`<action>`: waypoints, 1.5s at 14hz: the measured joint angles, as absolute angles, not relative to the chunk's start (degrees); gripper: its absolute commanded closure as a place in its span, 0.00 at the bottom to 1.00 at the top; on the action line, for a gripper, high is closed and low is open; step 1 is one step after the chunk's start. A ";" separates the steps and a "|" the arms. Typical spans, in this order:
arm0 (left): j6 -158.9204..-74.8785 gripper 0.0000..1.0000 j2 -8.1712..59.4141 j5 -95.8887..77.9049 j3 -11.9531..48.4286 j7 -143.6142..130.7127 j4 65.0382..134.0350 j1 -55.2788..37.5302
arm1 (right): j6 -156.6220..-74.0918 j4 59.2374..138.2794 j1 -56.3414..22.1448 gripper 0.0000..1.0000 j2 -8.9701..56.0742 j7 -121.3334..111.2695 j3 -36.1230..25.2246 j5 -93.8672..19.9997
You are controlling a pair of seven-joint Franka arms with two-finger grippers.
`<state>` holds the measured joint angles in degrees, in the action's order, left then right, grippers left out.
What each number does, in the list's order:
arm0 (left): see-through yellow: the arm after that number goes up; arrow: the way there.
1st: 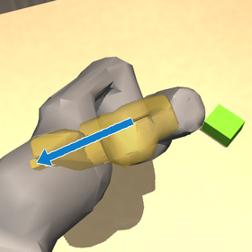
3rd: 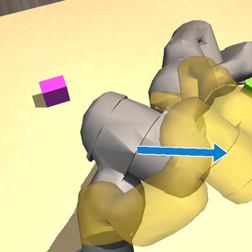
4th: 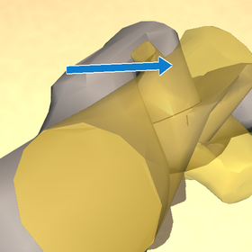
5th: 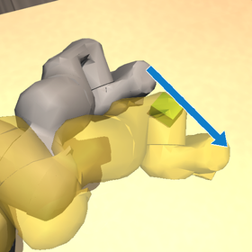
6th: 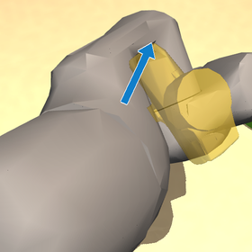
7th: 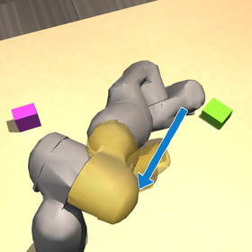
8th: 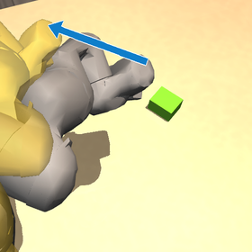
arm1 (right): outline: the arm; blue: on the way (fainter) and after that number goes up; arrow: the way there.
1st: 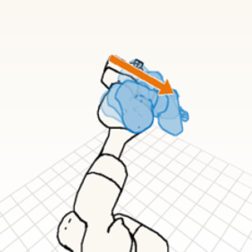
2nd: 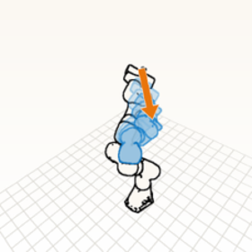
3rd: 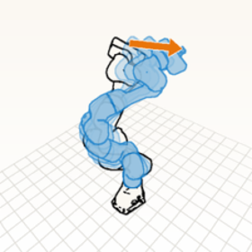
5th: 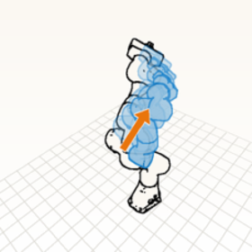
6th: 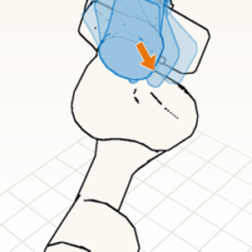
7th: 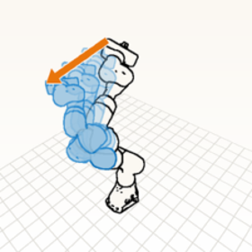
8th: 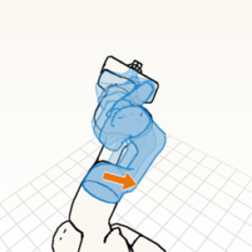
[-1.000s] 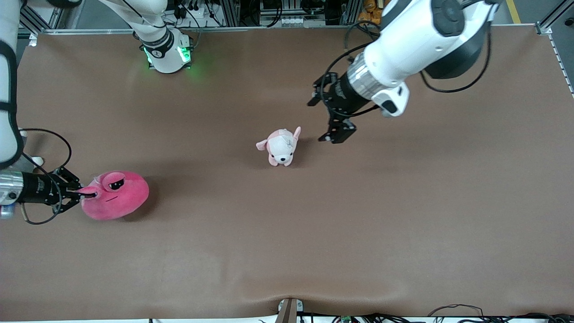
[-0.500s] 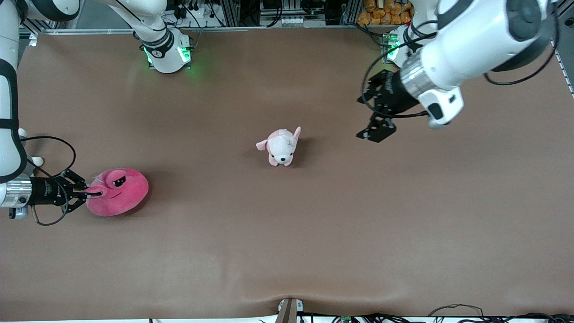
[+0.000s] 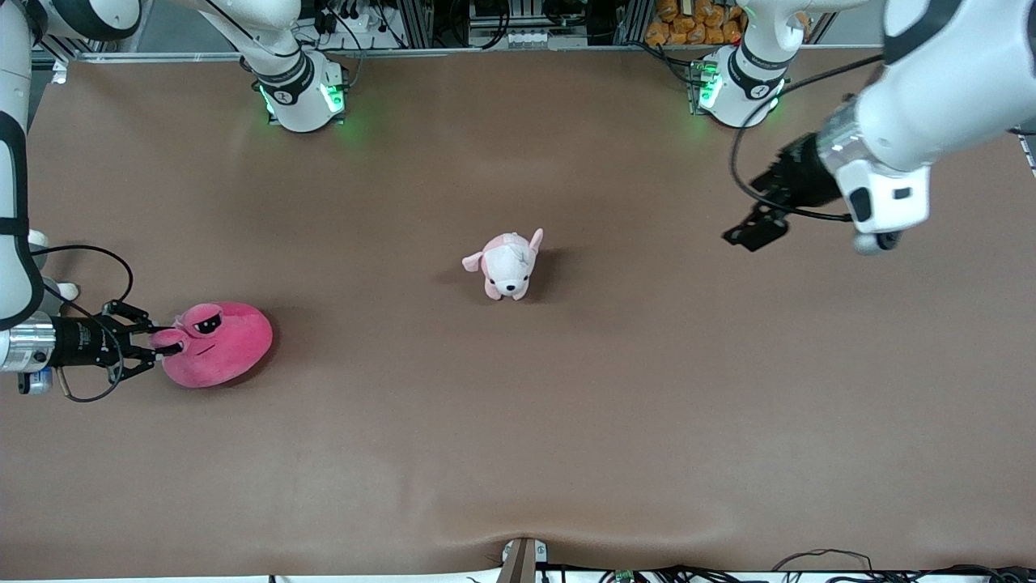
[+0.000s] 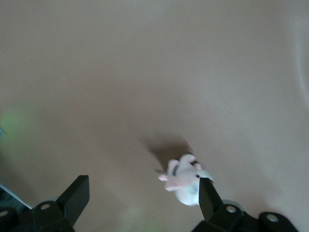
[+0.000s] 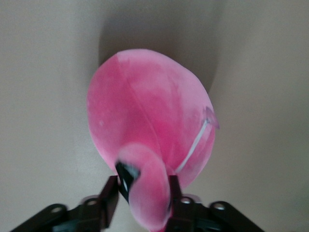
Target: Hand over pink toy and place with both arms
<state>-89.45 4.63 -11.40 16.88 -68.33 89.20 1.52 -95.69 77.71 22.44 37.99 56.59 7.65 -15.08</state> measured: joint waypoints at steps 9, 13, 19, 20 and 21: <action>-86.91 0.00 3.70 0.86 16.82 -41.81 89.06 5.15 | -87.00 64.72 20.95 0.00 31.63 53.26 12.88 -14.76; -86.73 0.00 1.92 1.67 16.76 -33.14 88.50 8.00 | -81.18 62.74 17.06 0.00 27.24 45.16 13.99 -9.65; -85.25 0.00 1.58 9.06 17.03 -21.64 87.54 9.10 | -72.30 60.33 4.57 0.00 19.86 43.67 14.45 -1.71; -84.97 0.00 1.49 9.20 16.98 -19.80 87.43 9.33 | -71.78 60.33 1.99 0.00 19.40 41.65 14.47 1.35; -84.76 0.00 1.32 9.20 17.01 -18.35 87.34 10.06 | -71.30 60.34 -0.18 0.00 19.20 37.97 14.49 4.83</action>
<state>-84.76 1.32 9.20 17.01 -18.35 87.34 10.06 -71.30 60.34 -0.18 19.20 37.97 14.49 4.83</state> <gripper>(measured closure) 0.000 0.000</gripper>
